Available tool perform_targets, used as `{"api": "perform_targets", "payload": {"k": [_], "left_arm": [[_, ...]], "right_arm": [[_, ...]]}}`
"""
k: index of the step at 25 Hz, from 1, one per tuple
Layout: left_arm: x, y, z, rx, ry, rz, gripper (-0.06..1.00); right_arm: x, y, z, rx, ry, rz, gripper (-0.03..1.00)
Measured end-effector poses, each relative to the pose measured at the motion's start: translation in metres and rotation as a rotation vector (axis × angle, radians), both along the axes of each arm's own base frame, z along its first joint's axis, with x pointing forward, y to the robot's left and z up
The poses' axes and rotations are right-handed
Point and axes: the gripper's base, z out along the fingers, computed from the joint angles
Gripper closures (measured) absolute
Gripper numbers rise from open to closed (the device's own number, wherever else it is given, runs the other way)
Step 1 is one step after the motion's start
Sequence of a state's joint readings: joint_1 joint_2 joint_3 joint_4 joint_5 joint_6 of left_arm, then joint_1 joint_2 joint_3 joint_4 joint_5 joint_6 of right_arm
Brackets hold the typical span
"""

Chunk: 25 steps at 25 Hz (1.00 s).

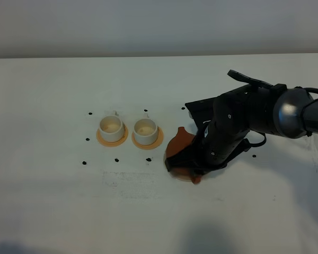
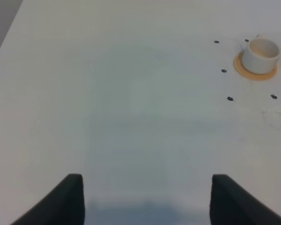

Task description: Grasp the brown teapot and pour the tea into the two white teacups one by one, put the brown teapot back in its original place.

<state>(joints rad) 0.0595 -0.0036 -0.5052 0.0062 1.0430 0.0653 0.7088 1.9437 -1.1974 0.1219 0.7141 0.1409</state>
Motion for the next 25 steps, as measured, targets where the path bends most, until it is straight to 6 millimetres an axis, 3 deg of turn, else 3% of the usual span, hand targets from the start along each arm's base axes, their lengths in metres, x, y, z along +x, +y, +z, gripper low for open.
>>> {"api": "perform_targets", "payload": {"k": [2, 11, 25], "left_arm": [[0.000, 0.000, 0.000, 0.000, 0.000, 0.000, 0.36], [0.000, 0.000, 0.000, 0.000, 0.000, 0.000, 0.36], [0.000, 0.000, 0.000, 0.000, 0.000, 0.000, 0.36]], "right_arm": [[-0.001, 0.001, -0.001, -0.002, -0.004, 0.029, 0.88], [0.000, 0.002, 0.000, 0.001, -0.017, 0.057, 0.88], [-0.002, -0.002, 0.034, 0.043, -0.109, 0.076, 0.88]]}}
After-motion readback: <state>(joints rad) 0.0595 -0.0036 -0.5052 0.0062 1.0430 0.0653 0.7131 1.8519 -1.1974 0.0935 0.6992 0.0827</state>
